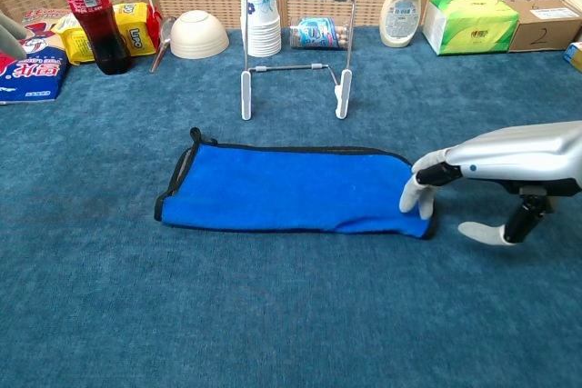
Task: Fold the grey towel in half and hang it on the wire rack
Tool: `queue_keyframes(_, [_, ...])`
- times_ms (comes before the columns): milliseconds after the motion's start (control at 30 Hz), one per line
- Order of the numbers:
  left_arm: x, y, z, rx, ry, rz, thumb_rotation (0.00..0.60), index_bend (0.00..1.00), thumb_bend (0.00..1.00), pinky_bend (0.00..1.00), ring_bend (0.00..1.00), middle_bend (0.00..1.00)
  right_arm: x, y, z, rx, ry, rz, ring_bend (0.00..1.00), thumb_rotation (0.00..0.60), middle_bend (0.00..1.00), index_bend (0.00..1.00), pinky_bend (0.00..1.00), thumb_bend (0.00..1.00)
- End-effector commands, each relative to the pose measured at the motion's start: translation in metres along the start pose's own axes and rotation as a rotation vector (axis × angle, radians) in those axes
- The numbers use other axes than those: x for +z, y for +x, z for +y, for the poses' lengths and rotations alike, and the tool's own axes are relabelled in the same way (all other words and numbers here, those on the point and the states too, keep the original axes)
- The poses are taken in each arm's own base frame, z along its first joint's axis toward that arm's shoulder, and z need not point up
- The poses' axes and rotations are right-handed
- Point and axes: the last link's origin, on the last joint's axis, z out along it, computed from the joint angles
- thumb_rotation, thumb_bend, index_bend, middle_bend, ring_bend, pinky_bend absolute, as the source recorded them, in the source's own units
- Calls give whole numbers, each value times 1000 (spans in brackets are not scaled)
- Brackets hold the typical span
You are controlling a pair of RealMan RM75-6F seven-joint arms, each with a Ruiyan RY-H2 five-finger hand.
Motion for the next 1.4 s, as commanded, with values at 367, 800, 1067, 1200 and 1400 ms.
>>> queue_keyframes(367, [1, -1, 3, 1, -11, -2, 600, 312, 240, 0, 67, 225, -4, 6, -6, 36, 23, 19, 65, 600, 322, 210, 0, 523])
queue_keyframes(800, [0, 0, 2, 4, -3, -2, 600, 312, 239, 0, 67, 225, 3, 29, 1, 101, 11, 114, 66, 600, 318, 211, 0, 523])
queue_keyframes(1067, [-1, -1, 4, 23, -7, -7, 600, 312, 239, 0, 67, 226, 10, 33, 7, 111, -5, 185, 65, 600, 314, 212, 0, 514])
queue_keyframes(1200, [-1, -1, 3, 22, -3, -6, 600, 312, 239, 0, 67, 226, 18, 29, 5, 104, -2, 184, 66, 600, 311, 202, 0, 511])
queue_keyframes(1400, [-2, 0, 0, 52, 3, -15, 600, 312, 240, 0, 67, 226, 21, 32, 11, 99, -33, 212, 65, 600, 306, 200, 0, 509])
